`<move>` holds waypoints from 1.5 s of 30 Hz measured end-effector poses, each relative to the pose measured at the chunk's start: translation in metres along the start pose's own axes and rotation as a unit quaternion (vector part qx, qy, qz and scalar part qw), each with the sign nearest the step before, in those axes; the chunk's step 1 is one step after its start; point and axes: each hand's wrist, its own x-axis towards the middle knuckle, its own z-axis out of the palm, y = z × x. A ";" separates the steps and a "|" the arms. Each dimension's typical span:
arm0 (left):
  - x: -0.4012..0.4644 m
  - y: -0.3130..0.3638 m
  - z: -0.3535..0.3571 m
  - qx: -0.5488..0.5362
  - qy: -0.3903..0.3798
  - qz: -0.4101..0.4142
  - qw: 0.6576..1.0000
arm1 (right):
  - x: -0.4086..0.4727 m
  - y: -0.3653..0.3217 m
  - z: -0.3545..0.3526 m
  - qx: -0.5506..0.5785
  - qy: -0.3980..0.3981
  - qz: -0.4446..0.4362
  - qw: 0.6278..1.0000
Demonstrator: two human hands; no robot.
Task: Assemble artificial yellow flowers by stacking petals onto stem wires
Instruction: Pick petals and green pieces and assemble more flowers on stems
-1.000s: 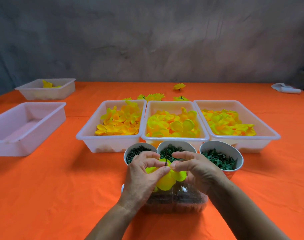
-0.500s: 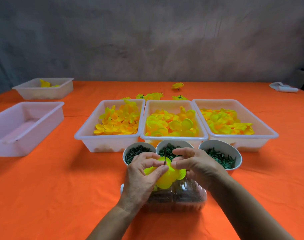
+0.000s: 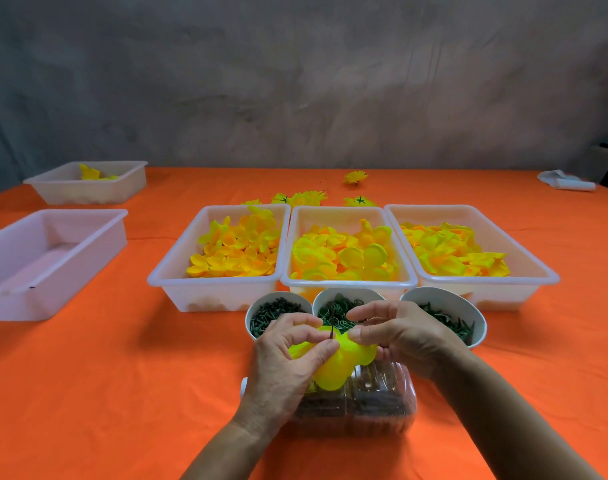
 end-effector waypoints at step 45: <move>0.001 -0.005 -0.001 -0.014 0.002 0.004 1.000 | 0.117 -0.040 -0.041 -0.335 0.384 -0.138 0.849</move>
